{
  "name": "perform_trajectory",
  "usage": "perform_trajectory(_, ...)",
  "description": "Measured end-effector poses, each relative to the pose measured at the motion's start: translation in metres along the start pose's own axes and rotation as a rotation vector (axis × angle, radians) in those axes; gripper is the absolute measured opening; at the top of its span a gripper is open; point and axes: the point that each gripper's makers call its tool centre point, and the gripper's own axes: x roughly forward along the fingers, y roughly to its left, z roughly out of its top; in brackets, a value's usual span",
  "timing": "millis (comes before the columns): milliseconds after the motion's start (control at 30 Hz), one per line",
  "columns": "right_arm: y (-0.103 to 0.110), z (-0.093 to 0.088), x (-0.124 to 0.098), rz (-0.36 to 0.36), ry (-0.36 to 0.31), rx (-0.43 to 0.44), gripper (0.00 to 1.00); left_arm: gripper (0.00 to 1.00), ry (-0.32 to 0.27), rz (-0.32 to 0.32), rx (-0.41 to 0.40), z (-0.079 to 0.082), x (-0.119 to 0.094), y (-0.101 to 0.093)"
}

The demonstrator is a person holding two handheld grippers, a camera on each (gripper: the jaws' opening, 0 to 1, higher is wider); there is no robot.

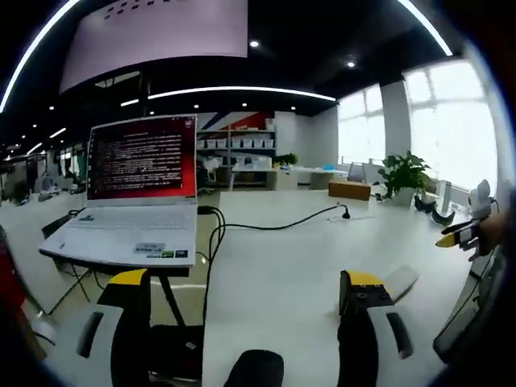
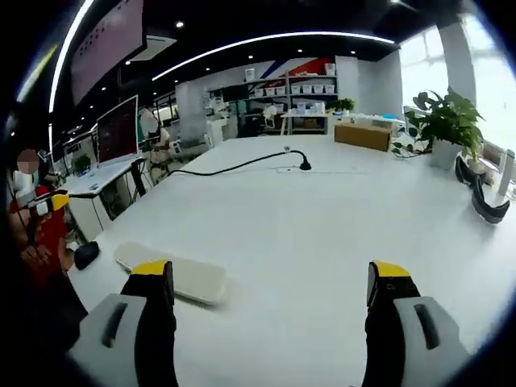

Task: Arrange the utensils inside the cutlery case until each visible utensil rests in its matching compartment.

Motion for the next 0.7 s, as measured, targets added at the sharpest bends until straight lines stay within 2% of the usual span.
perform_trajectory(67, -0.006, 0.001, -0.003, -0.048, -0.01, 0.005, 1.0, 1.0, -0.005, 0.001, -0.008, 0.001, 0.0, -0.001)
perform_trajectory(200, -0.007, 0.001, -0.006, -0.063, -0.021, 0.01, 1.0, 1.0, -0.034, 0.056, -0.02, 0.003, -0.006, 0.003)
perform_trajectory(267, -0.005, 0.0, -0.006, -0.065, -0.019, 0.004, 1.0, 1.0, -0.024, 0.044, -0.054, -0.002, -0.006, 0.0)
perform_trajectory(333, -0.003, 0.0, -0.005, -0.053, -0.022, 0.005, 1.0, 1.0, -0.009, 0.036, -0.039, -0.005, -0.006, -0.001)
perform_trajectory(600, 0.01, 0.001, -0.004, -0.022, -0.024, -0.003, 0.99, 1.0, -0.045, 0.041, -0.038, 0.007, -0.006, 0.003)
perform_trajectory(700, 0.018, 0.002, -0.003, 0.011, -0.025, 0.012, 0.99, 1.0, -0.053, -0.004, -0.04, 0.008, -0.006, -0.006)
